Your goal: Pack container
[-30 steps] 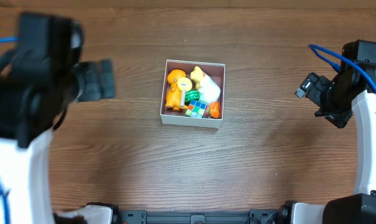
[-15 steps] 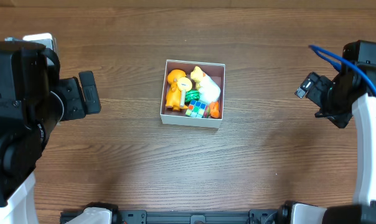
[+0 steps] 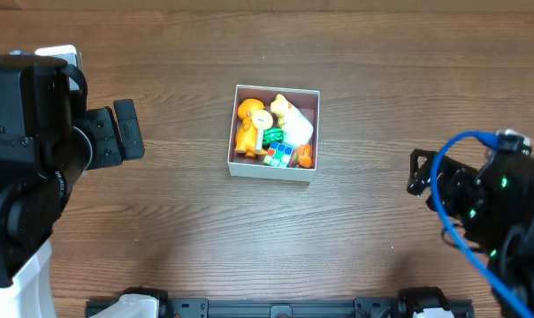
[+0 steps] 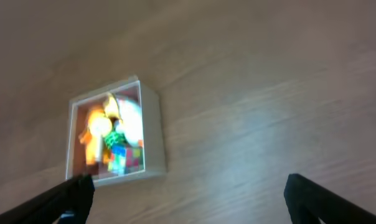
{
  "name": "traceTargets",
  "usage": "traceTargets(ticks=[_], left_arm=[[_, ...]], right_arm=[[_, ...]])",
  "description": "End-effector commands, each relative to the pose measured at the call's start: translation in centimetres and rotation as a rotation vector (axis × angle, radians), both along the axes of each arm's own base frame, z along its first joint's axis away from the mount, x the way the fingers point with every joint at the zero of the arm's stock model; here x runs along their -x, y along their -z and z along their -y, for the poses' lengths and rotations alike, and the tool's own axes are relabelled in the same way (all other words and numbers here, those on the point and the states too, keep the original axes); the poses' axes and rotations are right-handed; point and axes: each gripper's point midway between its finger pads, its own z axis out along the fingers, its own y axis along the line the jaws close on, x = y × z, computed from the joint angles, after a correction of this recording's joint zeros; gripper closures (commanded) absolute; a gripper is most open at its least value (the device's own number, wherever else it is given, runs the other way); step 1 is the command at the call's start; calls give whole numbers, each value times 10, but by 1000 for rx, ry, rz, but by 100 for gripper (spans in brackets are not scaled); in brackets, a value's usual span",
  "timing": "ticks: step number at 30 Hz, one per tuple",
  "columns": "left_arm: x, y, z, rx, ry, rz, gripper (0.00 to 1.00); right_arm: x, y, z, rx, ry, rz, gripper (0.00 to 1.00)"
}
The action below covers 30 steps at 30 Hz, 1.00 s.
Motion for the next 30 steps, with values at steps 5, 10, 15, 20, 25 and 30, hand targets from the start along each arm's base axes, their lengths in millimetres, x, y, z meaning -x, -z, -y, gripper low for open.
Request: traceTargets(ticks=[5, 10, 15, 20, 25, 30], left_arm=[[-1, -2, -4, -13, -20, 7, 0], [-1, -2, -4, -13, -20, 7, 0], [-1, -2, -4, -13, -20, 7, 0], [-1, -2, -4, -13, -20, 7, 0], [-1, -2, -4, -13, -20, 7, 0], [-1, -2, -4, -13, -20, 7, 0]], right_arm=[[2, 49, -15, 74, -153, 234, 0], [20, 101, -11, 82, -142, 228, 0], [24, 139, -10, 83, -136, 243, 0], [14, 166, -10, 83, -134, 272, 0], [9, 183, -11, 83, -131, 297, 0], [7, 184, -8, 91, -115, 315, 0]])
